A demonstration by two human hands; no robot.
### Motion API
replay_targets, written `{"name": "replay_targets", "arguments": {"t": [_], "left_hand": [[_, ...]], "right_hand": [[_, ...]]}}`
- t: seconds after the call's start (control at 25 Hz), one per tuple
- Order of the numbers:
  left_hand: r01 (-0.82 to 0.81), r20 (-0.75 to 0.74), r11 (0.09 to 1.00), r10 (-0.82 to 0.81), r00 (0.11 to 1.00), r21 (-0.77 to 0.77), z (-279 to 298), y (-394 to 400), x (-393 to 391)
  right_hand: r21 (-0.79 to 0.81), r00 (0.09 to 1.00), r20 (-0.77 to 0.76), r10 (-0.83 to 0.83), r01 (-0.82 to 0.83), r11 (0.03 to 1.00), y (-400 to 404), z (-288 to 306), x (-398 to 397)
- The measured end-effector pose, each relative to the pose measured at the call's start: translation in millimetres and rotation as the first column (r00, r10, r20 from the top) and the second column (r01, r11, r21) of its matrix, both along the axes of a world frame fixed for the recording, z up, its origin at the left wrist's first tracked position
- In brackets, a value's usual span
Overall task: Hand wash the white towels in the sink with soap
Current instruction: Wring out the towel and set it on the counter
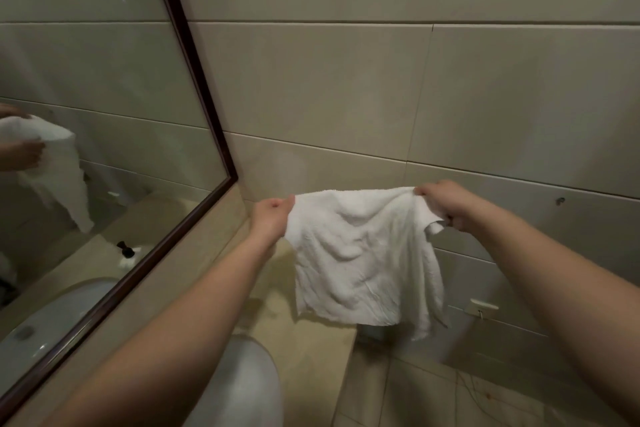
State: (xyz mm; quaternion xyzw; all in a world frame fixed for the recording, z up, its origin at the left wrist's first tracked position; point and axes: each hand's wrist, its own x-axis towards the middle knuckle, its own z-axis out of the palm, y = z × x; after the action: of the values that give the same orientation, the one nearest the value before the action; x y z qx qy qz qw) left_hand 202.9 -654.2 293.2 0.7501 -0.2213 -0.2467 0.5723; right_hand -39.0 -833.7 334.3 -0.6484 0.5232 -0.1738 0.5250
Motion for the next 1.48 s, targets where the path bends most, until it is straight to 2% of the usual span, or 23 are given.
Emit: {"name": "replay_targets", "arguments": {"t": [0.12, 0.32, 0.48, 0.6, 0.68, 0.76, 0.84, 0.92, 1.04, 1.16, 1.4, 1.48], "left_hand": [[0.074, -0.055, 0.995, -0.078, 0.995, -0.065, 0, -12, -49], [0.217, 0.056, 0.967, -0.212, 0.976, -0.131, 13, -20, -89], [0.383, 0.088, 0.922, -0.378, 0.921, -0.049, 22, -7, -85], [0.435, 0.157, 0.896, -0.444, 0.882, 0.09, 29, -9, -84], [0.413, 0.244, 0.896, -0.442, 0.863, 0.161, 29, -14, -83], [0.429, 0.272, 0.893, -0.45, 0.85, 0.135, 28, -16, -77], [0.496, 0.138, 0.868, -0.492, 0.86, 0.0, 27, -16, -68], [0.504, -0.03, 0.852, -0.513, 0.858, -0.14, 28, -17, -59], [0.422, -0.282, 0.866, -0.49, 0.825, -0.27, 34, -19, -57], [0.276, -0.504, 0.893, -0.432, 0.748, -0.356, 38, -16, -55], [0.261, -0.516, 0.879, -0.45, 0.729, -0.399, 48, -5, -44], [0.252, -0.52, 0.865, -0.468, 0.714, -0.433, 54, -2, -43]], "right_hand": [[0.119, 0.99, 0.134, 0.047, -0.063, 0.991, 31, -3, 26], [0.2, 0.971, 0.241, 0.015, -0.064, 0.978, 65, 7, 49], [0.286, 0.97, 0.239, 0.037, -0.106, 0.952, 61, 11, 47], [0.364, 0.95, 0.297, 0.097, -0.206, 0.908, 62, 9, 49], [0.326, 0.946, 0.284, 0.158, -0.25, 0.912, 64, 12, 49], [0.192, 0.953, 0.225, 0.201, -0.246, 0.95, 66, 16, 48], [0.033, 0.961, 0.184, 0.204, -0.213, 0.976, 65, 20, 44], [-0.056, 0.954, 0.173, 0.246, -0.24, 0.969, 59, 21, 40], [-0.119, 0.945, 0.232, 0.233, -0.21, 0.97, 47, 14, 36], [-0.148, 0.935, 0.277, 0.219, -0.184, 0.972, 35, -1, 30], [-0.013, 0.834, 0.305, 0.46, -0.48, 0.877, 23, -22, 25], [-0.016, 0.8, 0.261, 0.54, -0.556, 0.831, 25, -26, 28]]}}
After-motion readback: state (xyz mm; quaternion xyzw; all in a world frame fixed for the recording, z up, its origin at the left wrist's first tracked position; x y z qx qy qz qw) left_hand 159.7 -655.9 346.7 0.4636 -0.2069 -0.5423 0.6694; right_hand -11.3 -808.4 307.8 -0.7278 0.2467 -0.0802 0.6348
